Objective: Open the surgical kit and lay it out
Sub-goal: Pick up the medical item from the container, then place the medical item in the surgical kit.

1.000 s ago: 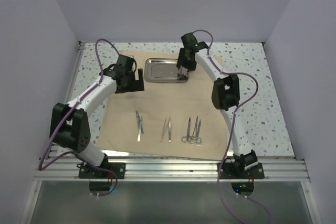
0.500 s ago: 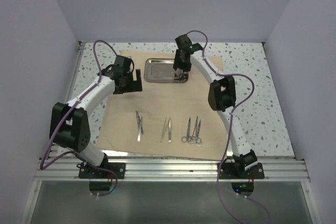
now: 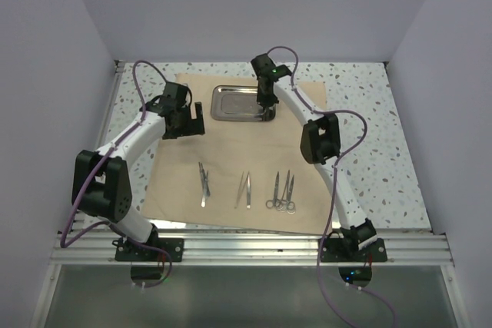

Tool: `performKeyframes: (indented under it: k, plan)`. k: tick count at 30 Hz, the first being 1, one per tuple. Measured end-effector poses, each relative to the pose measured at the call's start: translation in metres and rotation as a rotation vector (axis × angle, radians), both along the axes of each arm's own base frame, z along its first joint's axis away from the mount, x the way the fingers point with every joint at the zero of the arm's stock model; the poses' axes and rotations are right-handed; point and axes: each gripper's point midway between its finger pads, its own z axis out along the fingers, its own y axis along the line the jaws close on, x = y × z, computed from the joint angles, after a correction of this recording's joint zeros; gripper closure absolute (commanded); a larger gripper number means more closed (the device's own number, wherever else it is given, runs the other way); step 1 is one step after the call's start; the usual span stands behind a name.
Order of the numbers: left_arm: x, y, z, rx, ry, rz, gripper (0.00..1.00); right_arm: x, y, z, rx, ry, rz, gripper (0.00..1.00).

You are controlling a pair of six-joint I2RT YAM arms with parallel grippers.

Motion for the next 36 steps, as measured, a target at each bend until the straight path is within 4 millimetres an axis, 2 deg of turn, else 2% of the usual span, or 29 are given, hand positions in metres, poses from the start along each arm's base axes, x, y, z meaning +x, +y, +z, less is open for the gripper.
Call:
performKeyframes:
  k: [7,13,16,20,22,24,25,27,28,30,33,35,36]
  plan:
    - [-0.001,-0.001,0.0,-0.005,0.005,-0.007,0.06,0.0,0.0,0.003,-0.012,-0.009,0.022,1.0]
    - [-0.001,-0.001,0.002,-0.002,0.006,-0.005,0.08,-0.019,0.004,0.016,0.034,0.034,0.065,1.0]
    - [0.006,-0.001,0.013,-0.001,-0.017,0.0,0.06,-0.027,0.01,0.046,0.092,0.007,0.083,1.0]
    - [0.02,-0.003,0.036,-0.007,-0.072,0.006,0.05,-0.043,0.013,0.114,0.206,-0.09,0.085,1.0]
    - [0.026,-0.004,0.045,-0.01,-0.097,0.009,0.05,-0.061,0.012,0.147,0.279,-0.143,0.076,1.0]
    - [0.028,-0.004,0.05,-0.01,-0.108,0.012,0.05,-0.088,0.009,0.167,0.352,-0.165,0.064,1.0]
    - [0.028,-0.003,0.051,-0.009,-0.108,0.013,0.05,-0.104,0.006,0.17,0.381,-0.158,0.053,1.0]
    - [0.026,-0.002,0.051,-0.006,-0.102,0.016,0.05,-0.131,0.009,0.166,0.448,-0.15,0.039,1.0]
    - [0.025,-0.002,0.051,-0.004,-0.099,0.018,0.05,-0.151,0.012,0.154,0.479,-0.119,0.032,1.0]
    - [0.023,-0.001,0.053,-0.008,-0.101,0.022,0.06,-0.19,0.025,0.118,0.519,-0.027,0.025,1.0]
    - [0.017,0.0,0.061,-0.016,-0.118,0.027,0.06,-0.255,0.043,0.049,0.521,0.156,0.02,1.0]
    - [0.011,0.001,0.065,-0.024,-0.129,0.033,0.06,-0.295,0.045,0.02,0.498,0.258,0.019,1.0]
    - [0.008,0.002,0.067,-0.028,-0.133,0.037,0.06,-0.304,0.046,0.015,0.497,0.283,0.017,1.0]
